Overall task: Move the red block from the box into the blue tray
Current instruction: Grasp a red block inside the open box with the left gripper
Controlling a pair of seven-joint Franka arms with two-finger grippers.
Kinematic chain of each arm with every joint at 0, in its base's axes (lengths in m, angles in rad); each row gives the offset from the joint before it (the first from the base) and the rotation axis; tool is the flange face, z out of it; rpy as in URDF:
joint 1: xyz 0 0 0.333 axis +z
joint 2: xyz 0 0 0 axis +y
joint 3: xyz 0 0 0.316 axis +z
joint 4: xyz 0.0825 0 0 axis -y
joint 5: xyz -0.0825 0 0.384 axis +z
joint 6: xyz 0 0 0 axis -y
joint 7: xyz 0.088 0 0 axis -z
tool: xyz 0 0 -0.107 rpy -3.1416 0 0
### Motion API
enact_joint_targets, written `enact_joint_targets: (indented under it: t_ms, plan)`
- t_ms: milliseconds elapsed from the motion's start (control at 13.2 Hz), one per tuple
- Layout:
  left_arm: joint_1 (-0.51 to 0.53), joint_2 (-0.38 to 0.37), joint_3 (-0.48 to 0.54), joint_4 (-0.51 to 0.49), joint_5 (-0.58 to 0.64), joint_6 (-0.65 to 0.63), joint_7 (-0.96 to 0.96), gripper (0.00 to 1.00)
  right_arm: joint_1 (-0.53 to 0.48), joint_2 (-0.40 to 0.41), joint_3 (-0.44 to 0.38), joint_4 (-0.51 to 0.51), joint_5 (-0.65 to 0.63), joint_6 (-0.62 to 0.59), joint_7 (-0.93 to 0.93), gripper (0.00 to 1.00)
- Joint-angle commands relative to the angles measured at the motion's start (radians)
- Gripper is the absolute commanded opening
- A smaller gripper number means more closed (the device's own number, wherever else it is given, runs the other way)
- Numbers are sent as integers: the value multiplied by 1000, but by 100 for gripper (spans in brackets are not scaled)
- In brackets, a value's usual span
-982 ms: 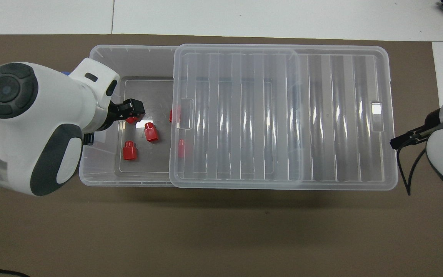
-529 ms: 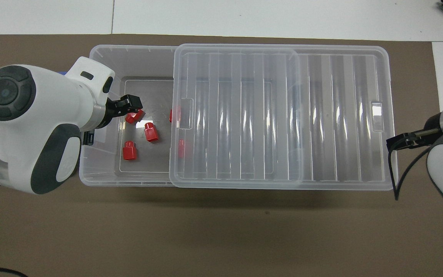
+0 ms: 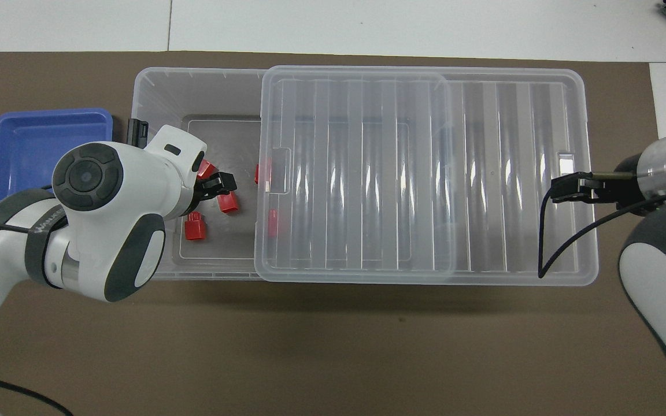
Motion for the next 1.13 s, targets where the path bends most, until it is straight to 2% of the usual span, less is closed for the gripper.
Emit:
enact_joint_targets:
  t_ms: [0, 151, 227, 378, 529, 831, 1058]
  plan:
    - [-37, 57, 11, -24, 43, 78, -11, 100, -9, 48, 2, 145, 20, -88, 24, 100]
    - [-48, 112, 13, -22, 43, 136, -13, 100, -10, 109, 3, 277, 18, -131, 29, 100]
    - [-48, 131, 13, -22, 43, 156, -11, 100, -10, 120, 2, 300, 18, -143, 29, 100]
    - [-47, 170, 13, -21, 78, 185, -5, 100, -10, 116, 2, 299, 6, -189, 29, 100]
    - [-47, 180, 13, -21, 100, 190, 3, 100, -13, 85, 2, 274, 6, -249, 15, 100]
    - [-33, 191, 13, -19, 100, 225, 19, 100, -47, 82, -6, 262, 20, -245, 4, 100]
    - [-33, 197, 13, -19, 100, 233, 19, 94, -49, 65, -6, 250, 18, -271, 6, 100]
